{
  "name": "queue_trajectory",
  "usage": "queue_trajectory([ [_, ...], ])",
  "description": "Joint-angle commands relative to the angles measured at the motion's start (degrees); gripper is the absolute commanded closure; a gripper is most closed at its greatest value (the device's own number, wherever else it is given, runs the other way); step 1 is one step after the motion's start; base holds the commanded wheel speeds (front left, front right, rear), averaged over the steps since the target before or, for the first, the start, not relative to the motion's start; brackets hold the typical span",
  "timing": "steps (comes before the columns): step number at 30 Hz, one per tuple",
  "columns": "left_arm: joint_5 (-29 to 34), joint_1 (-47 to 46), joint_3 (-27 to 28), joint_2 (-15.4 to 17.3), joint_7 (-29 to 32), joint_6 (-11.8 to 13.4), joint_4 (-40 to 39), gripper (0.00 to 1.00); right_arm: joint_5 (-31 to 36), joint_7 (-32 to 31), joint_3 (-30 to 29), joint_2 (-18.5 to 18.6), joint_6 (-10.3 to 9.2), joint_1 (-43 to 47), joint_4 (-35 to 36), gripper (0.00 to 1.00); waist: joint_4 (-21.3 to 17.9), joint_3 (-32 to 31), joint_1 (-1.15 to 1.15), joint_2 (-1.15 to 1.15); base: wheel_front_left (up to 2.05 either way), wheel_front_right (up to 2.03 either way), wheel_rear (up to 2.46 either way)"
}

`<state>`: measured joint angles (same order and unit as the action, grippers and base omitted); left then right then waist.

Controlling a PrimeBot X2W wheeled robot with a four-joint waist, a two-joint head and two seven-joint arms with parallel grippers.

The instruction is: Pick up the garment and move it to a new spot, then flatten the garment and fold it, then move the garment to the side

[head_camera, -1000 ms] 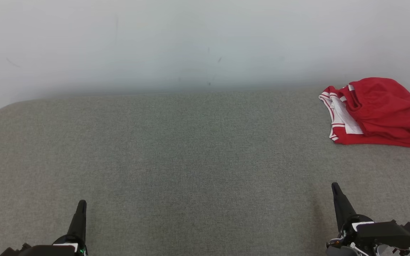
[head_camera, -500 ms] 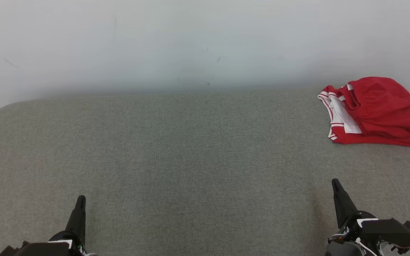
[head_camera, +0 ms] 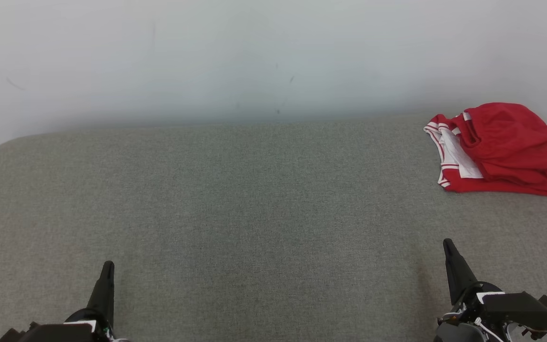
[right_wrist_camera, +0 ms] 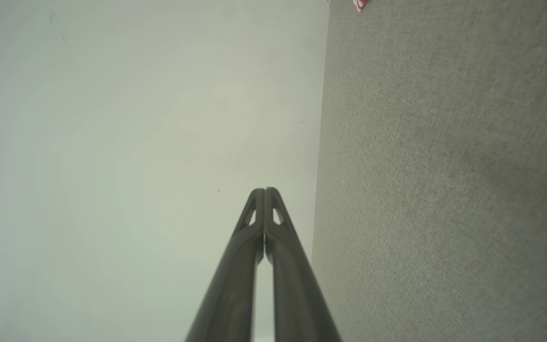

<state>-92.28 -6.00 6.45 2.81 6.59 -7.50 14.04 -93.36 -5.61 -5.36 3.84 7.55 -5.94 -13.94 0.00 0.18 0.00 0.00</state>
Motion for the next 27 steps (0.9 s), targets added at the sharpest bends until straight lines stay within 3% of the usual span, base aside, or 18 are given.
queue_trajectory([
  [1,-0.26,-0.54,0.21,0.13,0.11,-0.10,0.08,1.00,0.02,-0.21,-0.13,-0.22,-0.12,-0.41,-0.05,1.00,0.00,0.00,0.00,0.00,0.00,0.00,0.00],
  [27,-0.26,-0.54,0.23,0.13,0.10,-0.09,0.08,1.00,0.45,-0.45,-0.49,-0.46,-0.12,-0.45,-0.06,1.00,0.00,0.00,0.00,0.00,0.00,0.00,0.00],
])
